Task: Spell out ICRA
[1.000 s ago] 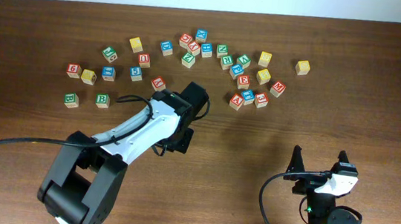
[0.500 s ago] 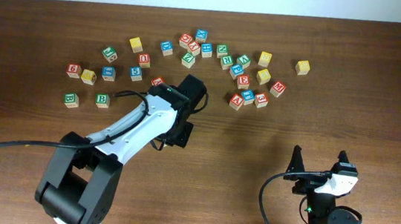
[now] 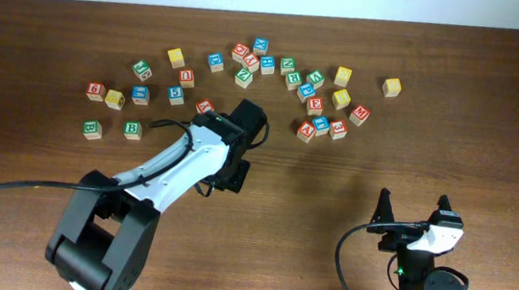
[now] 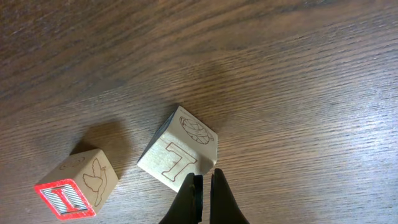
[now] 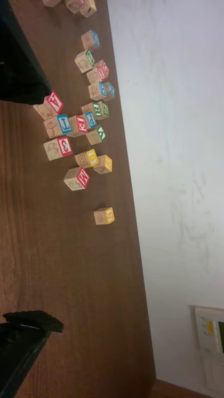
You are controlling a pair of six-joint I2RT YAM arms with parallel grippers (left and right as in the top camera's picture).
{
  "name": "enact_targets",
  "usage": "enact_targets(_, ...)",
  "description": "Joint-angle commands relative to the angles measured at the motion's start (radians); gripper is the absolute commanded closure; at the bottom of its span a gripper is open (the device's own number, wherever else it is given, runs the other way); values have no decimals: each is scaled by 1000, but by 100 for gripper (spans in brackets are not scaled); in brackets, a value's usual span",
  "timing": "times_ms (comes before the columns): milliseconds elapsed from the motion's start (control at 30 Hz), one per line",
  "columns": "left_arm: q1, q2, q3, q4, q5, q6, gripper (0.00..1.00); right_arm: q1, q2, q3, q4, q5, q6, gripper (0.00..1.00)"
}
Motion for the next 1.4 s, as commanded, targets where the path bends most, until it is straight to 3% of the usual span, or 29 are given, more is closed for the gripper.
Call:
enact_targets(0, 4, -26, -21, 14, 6, 13, 100, -8, -8, -5, -8, 9, -7, 2)
enact_targets(767, 3, -26, -123, 94, 47, 13, 100, -8, -8, -5, -8, 9, -7, 2)
enact_targets(967, -2, -26, -125, 95, 173, 13, 100, -8, -8, -5, -8, 9, -7, 2)
enact_targets(1367, -141, -27, -137, 133, 174, 13, 100, -8, -8, -5, -8, 9, -7, 2)
